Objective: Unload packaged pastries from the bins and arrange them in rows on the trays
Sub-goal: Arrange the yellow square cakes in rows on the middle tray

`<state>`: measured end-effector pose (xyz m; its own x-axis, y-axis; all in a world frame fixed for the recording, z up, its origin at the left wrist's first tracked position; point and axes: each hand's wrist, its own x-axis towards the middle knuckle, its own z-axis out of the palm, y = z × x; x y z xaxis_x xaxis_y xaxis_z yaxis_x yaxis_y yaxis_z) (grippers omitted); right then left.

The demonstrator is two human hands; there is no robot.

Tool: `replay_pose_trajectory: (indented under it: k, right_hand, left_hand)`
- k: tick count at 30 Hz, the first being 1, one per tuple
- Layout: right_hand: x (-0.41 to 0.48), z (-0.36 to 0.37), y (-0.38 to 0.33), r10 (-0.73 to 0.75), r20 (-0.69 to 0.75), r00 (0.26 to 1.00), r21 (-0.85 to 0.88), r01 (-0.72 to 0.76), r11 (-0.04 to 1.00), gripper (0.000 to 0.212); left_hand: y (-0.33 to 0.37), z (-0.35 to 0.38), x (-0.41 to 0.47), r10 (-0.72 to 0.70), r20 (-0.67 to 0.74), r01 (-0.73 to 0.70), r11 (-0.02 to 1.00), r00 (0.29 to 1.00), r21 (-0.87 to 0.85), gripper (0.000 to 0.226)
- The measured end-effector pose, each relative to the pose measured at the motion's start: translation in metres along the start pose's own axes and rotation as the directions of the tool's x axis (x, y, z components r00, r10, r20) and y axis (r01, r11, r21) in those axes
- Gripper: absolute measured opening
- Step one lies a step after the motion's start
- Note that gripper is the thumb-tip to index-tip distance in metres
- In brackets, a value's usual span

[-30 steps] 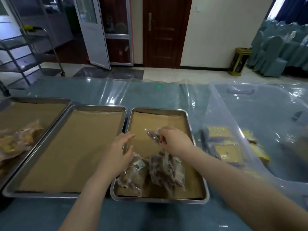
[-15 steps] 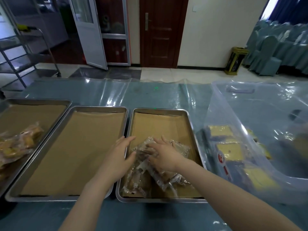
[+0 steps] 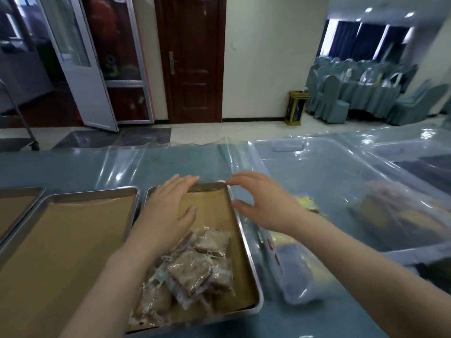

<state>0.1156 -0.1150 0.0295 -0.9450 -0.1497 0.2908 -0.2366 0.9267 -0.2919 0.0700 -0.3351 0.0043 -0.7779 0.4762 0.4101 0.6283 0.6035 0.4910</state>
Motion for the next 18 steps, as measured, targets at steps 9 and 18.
replay_pose_trajectory:
  k: [9,18]
  right_hand:
    - [-0.038,-0.048,0.156,0.186,0.076,0.98,-0.042,-0.184,0.982,0.028]
    - [0.007,-0.047,0.272,0.265,0.345,0.9,-0.148,-0.227,0.963,0.038]
  left_hand:
    - [0.092,0.071,0.037,-0.015,0.015,0.018,0.975,1.0,-0.222,0.049]
    - [0.123,0.161,0.126,-0.115,0.168,0.122,0.992,0.979,-0.032,0.059]
